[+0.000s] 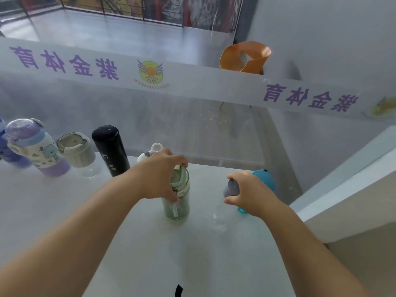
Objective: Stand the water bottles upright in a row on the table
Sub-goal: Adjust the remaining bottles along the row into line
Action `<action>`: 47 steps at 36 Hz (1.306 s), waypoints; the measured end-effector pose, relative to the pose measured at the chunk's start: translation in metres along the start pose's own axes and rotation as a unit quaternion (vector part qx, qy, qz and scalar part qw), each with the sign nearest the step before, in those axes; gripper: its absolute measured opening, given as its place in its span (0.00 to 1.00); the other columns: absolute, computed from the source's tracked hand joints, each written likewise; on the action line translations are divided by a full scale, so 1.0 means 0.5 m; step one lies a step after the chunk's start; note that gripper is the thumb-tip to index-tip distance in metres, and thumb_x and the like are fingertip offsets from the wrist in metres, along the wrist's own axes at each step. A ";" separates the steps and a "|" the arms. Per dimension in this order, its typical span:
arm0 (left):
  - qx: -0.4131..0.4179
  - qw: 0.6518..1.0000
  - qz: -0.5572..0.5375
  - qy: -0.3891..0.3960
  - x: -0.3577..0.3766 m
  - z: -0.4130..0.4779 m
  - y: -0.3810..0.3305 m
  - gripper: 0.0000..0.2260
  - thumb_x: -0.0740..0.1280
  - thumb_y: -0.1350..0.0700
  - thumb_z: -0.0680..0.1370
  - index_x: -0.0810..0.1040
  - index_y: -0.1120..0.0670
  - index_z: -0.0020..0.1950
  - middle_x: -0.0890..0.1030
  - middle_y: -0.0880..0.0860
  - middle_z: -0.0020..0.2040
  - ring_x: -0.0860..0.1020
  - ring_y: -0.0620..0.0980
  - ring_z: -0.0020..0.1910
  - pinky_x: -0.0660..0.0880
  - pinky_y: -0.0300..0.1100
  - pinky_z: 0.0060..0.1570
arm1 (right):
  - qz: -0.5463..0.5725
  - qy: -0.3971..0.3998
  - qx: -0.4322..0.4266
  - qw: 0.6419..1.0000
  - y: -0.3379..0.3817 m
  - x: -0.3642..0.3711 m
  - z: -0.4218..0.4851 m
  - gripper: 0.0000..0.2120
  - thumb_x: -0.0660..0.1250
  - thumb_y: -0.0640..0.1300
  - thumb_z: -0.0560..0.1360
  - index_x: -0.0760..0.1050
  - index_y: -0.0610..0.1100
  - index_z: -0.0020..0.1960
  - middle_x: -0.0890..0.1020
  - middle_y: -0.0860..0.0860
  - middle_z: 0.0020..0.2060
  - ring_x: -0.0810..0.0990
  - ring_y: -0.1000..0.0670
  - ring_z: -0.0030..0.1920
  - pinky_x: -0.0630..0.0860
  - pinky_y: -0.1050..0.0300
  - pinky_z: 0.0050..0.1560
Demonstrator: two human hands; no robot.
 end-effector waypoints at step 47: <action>0.020 1.000 0.002 -0.008 -0.033 0.182 -0.059 0.39 0.78 0.50 0.63 0.63 0.48 0.69 0.71 0.51 0.62 0.63 0.53 0.63 0.71 0.46 0.56 | -0.004 -0.028 -0.001 1.000 -0.033 -0.045 0.160 0.25 0.72 0.49 0.72 0.69 0.44 0.66 0.75 0.46 0.57 0.75 0.47 0.53 0.74 0.59 0.52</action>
Point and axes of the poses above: each hand's wrist, its own z-axis towards the middle knuckle, its own x-axis out of the palm, y = z × x, the point moved 9 cm from there along z, towards the middle knuckle
